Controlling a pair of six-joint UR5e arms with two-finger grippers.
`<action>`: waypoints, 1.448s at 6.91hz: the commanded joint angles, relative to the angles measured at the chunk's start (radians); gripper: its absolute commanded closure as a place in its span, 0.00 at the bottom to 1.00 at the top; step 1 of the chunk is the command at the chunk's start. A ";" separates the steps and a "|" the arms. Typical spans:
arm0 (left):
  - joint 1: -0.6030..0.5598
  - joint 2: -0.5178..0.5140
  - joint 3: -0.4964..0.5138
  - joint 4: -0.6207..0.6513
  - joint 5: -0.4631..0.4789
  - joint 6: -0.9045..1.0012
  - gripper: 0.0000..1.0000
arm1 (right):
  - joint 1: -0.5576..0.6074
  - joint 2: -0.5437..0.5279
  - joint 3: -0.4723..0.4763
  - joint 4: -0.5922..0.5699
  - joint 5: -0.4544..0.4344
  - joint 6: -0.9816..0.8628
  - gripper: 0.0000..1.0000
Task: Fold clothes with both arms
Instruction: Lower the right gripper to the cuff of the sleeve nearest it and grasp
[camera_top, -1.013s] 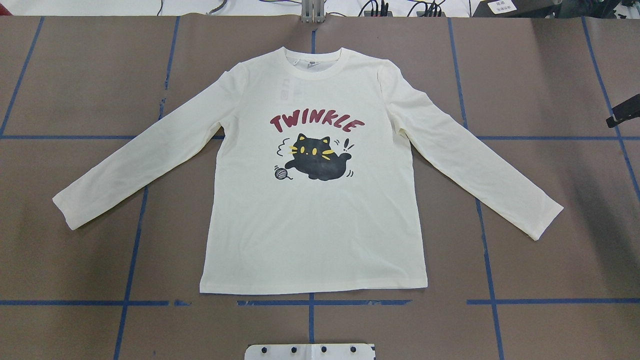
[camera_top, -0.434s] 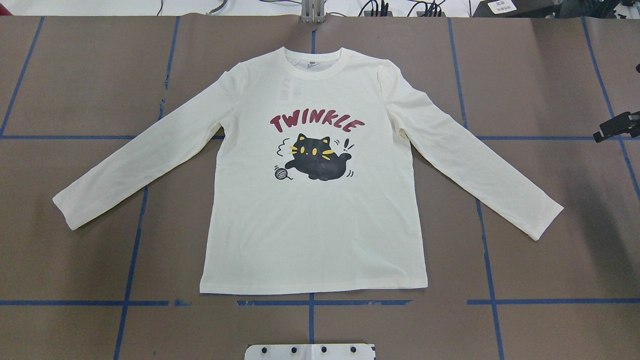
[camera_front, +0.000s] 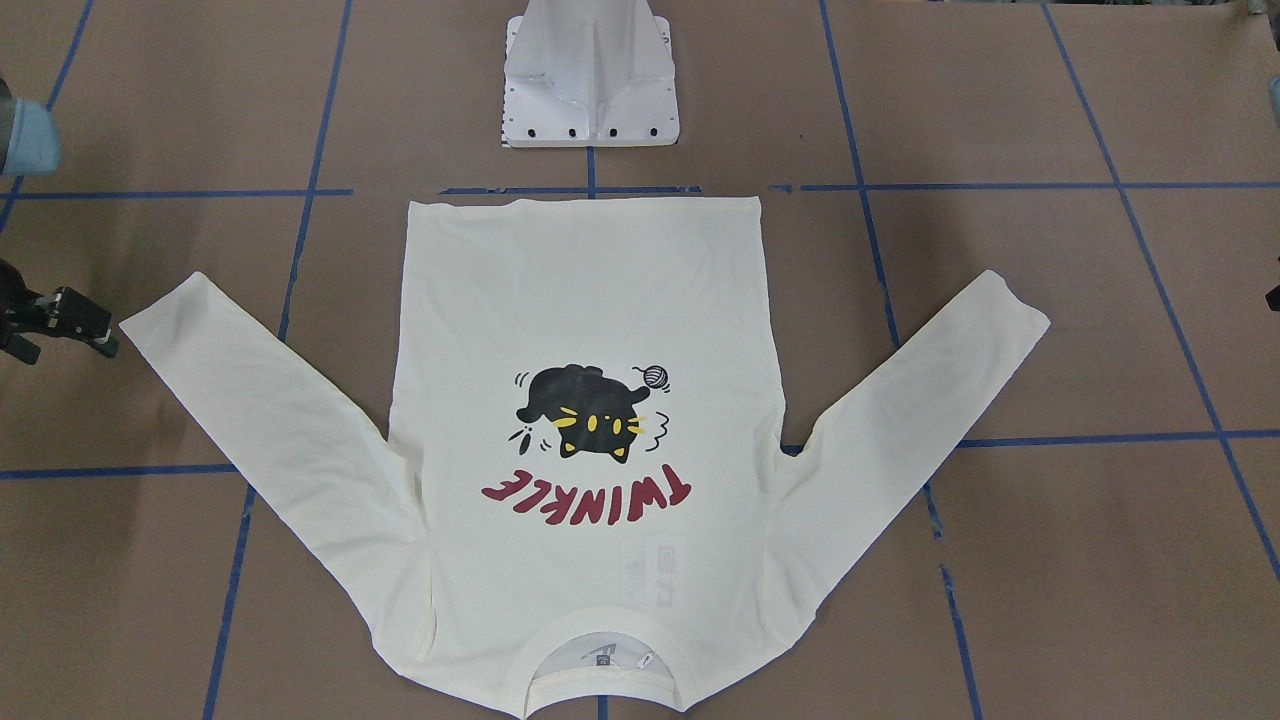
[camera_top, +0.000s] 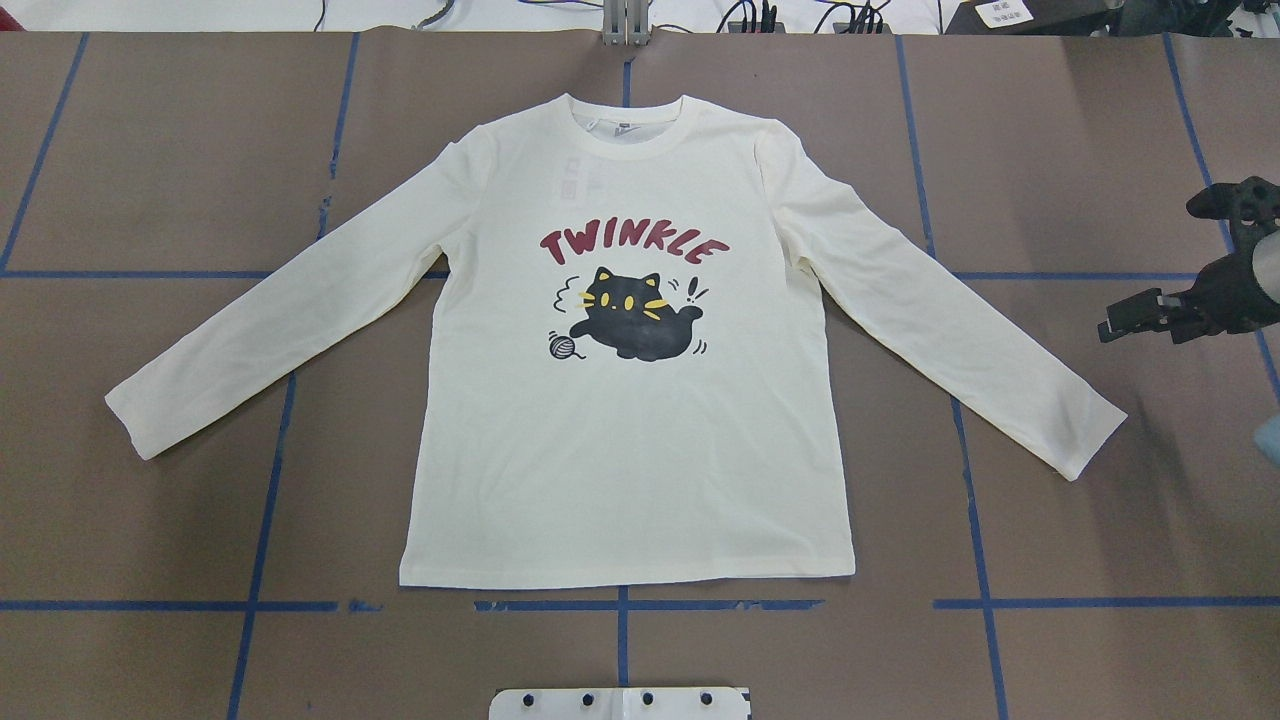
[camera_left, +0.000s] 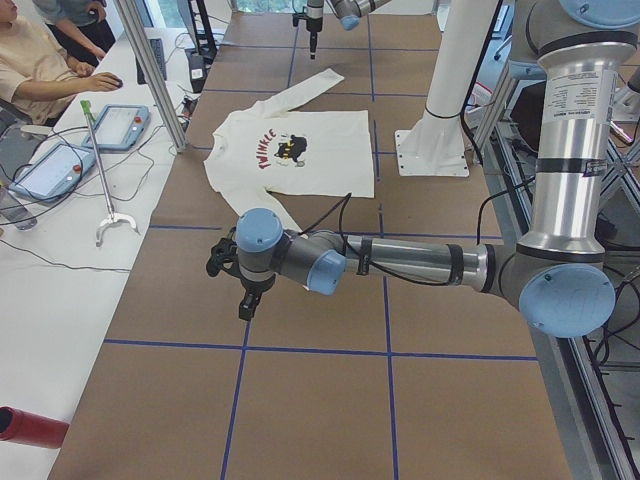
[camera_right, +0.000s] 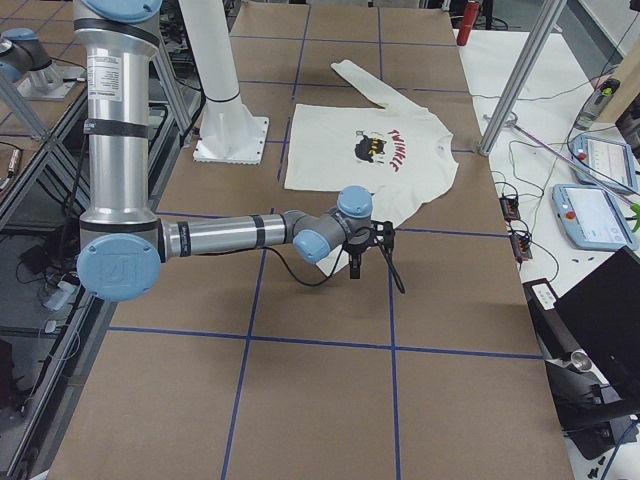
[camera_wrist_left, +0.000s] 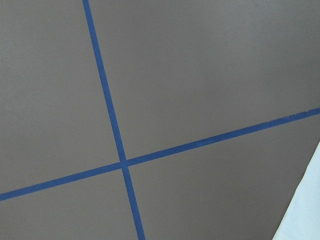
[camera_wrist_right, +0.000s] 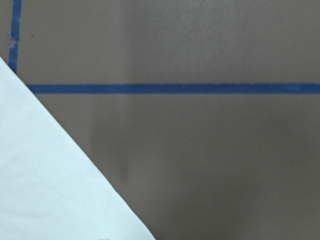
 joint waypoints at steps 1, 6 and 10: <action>0.009 -0.001 0.001 -0.015 0.000 -0.053 0.01 | -0.063 -0.078 -0.009 0.157 -0.010 0.166 0.05; 0.015 0.008 0.011 -0.053 0.006 -0.047 0.00 | -0.110 -0.042 -0.079 0.162 -0.018 0.225 0.19; 0.015 0.008 0.010 -0.058 0.002 -0.052 0.00 | -0.108 -0.055 -0.079 0.162 -0.016 0.249 0.90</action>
